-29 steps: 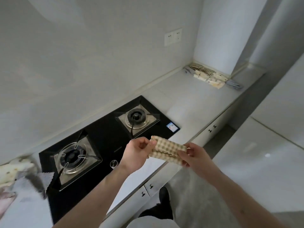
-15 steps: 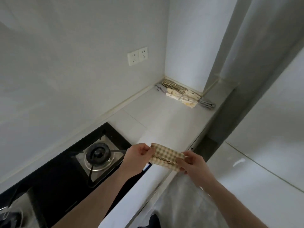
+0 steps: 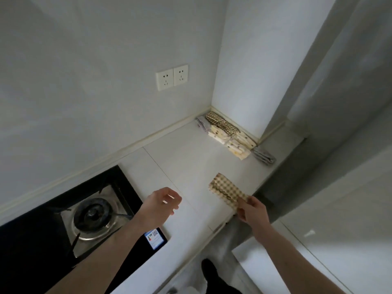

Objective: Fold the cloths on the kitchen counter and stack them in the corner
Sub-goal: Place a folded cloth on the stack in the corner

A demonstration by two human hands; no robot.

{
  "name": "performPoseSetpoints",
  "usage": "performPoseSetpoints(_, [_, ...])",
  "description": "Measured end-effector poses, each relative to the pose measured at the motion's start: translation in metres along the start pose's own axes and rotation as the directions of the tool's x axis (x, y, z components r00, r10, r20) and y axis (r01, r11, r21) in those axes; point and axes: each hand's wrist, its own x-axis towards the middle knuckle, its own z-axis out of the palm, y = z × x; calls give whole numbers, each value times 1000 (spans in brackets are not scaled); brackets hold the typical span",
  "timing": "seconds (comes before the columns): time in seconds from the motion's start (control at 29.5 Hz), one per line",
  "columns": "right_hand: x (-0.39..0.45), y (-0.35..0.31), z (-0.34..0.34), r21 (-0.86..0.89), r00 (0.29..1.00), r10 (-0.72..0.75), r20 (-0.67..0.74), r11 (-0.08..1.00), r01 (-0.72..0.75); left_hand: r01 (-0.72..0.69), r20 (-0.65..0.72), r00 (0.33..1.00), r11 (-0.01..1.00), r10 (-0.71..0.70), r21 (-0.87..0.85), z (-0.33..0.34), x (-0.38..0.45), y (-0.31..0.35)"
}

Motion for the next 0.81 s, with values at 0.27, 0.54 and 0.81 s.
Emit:
performPoseSetpoints(0.27, [156,-32,-20,-38,984,105,-141,993,-111,64,-144,988,997,-57,45,20,35,13])
performPoseSetpoints(0.54, [258,-28,-51,-143,959,170,-228,968,-205,168,-243,957,986,-161,8,47,44,14])
performPoseSetpoints(0.81, [295,-37,-61,-118,937,278,-212,945,-306,265,-276,923,963,-270,-54,62,28,7])
